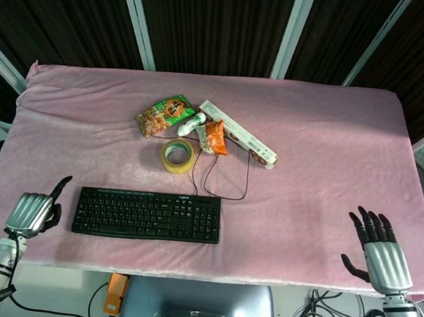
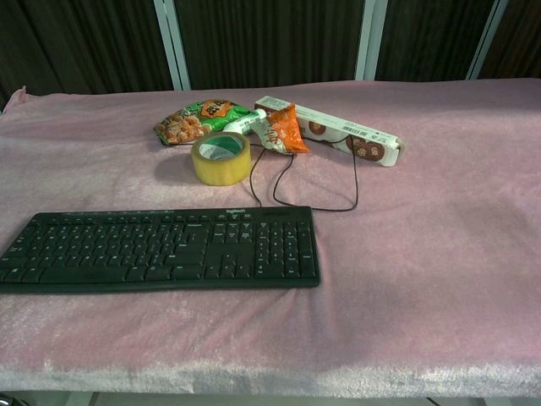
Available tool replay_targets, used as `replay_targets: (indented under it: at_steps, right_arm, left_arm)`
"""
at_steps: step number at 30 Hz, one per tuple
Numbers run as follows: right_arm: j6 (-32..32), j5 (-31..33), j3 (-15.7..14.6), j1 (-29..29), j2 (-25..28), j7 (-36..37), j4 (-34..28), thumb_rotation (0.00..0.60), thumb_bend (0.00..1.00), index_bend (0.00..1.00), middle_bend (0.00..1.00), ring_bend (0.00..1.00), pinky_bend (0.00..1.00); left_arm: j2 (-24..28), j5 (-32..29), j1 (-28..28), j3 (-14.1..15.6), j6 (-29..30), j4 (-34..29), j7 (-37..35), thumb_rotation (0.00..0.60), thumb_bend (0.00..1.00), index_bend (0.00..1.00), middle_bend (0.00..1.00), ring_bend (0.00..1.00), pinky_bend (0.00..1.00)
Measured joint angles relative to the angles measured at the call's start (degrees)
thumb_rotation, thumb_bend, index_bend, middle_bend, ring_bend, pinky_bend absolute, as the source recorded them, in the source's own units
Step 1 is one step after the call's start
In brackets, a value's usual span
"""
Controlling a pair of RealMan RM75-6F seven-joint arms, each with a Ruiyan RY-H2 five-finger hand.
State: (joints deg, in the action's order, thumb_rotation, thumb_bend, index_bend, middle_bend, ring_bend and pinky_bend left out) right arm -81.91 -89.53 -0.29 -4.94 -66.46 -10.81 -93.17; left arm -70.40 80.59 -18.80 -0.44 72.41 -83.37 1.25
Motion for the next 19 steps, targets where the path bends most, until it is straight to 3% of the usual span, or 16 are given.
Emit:
replay_targets:
  at_steps: [3,4,5,6,7,10,15,19]
  right_arm:
    - [-0.1,0.0,0.0,0.0,0.0,0.0,0.0,0.6,0.41,0.0,0.0,0.0,0.0]
    - [-0.1,0.0,0.0,0.0,0.0,0.0,0.0,0.6,0.41,0.0,0.0,0.0,0.0]
    - [-0.1,-0.1,0.0,0.1,0.0,-0.1,0.0,0.6,0.41,0.0,0.0,0.0,0.0]
    - [-0.2,-0.1,0.0,0.1,0.0,-0.2,0.0,0.6,0.41,0.0,0.0,0.0,0.0]
    - [-0.3,-0.2,0.0,0.1,-0.1,-0.3,0.1,0.6,0.41,0.0,0.0,0.0,0.0]
    - [-0.4,-0.5,-0.2,0.1,-0.1,-0.4,0.0,0.6,0.41,0.0,0.0,0.0,0.0]
    - [-0.6,-1.5,-0.7,0.2,-0.2,-0.5,0.1,0.6,0.41,0.0,0.0,0.0,0.0]
    - [-0.2,-1.5,-0.7,0.1,-0.4,-0.8,0.1,0.6,0.41,0.0,0.0,0.0,0.0]
  left_arm:
    - [1.7,2.2,3.2,-0.2,8.3,-2.5,0.1,0.6,0.59,0.01,0.58,0.64,0.76]
    - [2.3,2.8,4.5,-0.1,10.7,-3.5,0.1,0.6,0.53,0.0,0.36,0.41,0.52]
    - [3.0,3.3,5.9,0.1,12.8,-4.5,0.1,0.6,0.5,0.0,0.24,0.28,0.39]
    - [3.8,3.5,8.0,0.6,14.8,-6.0,0.0,0.6,0.44,0.0,0.05,0.07,0.14]
    - [4.2,3.6,9.6,1.3,15.7,-6.9,0.0,0.6,0.41,0.0,0.0,0.0,0.02]
    - [4.4,4.8,13.5,3.3,17.2,-7.6,0.0,0.6,0.4,0.0,0.0,0.0,0.0]
    - [4.0,12.2,14.4,4.6,21.7,-6.2,-0.6,0.6,0.4,0.0,0.0,0.0,0.0]
    - [3.8,13.0,14.8,4.9,21.1,-5.2,-1.6,0.6,0.4,0.0,0.0,0.0,0.0]
